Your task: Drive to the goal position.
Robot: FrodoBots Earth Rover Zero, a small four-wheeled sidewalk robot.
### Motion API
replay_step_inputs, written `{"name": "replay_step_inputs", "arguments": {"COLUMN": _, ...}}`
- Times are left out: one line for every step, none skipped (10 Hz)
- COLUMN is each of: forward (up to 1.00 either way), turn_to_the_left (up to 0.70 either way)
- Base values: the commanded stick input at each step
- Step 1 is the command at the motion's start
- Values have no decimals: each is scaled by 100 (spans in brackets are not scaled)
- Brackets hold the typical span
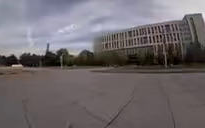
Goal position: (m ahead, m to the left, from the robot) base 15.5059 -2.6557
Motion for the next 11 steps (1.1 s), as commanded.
{"name": "replay_step_inputs", "arguments": {"forward": 100, "turn_to_the_left": 0}}
{"name": "replay_step_inputs", "arguments": {"forward": 100, "turn_to_the_left": 0}}
{"name": "replay_step_inputs", "arguments": {"forward": 100, "turn_to_the_left": 0}}
{"name": "replay_step_inputs", "arguments": {"forward": 100, "turn_to_the_left": 0}}
{"name": "replay_step_inputs", "arguments": {"forward": 100, "turn_to_the_left": 0}}
{"name": "replay_step_inputs", "arguments": {"forward": 100, "turn_to_the_left": 0}}
{"name": "replay_step_inputs", "arguments": {"forward": 100, "turn_to_the_left": 0}}
{"name": "replay_step_inputs", "arguments": {"forward": 100, "turn_to_the_left": 0}}
{"name": "replay_step_inputs", "arguments": {"forward": 100, "turn_to_the_left": 0}}
{"name": "replay_step_inputs", "arguments": {"forward": 100, "turn_to_the_left": 0}}
{"name": "replay_step_inputs", "arguments": {"forward": 100, "turn_to_the_left": 0}}
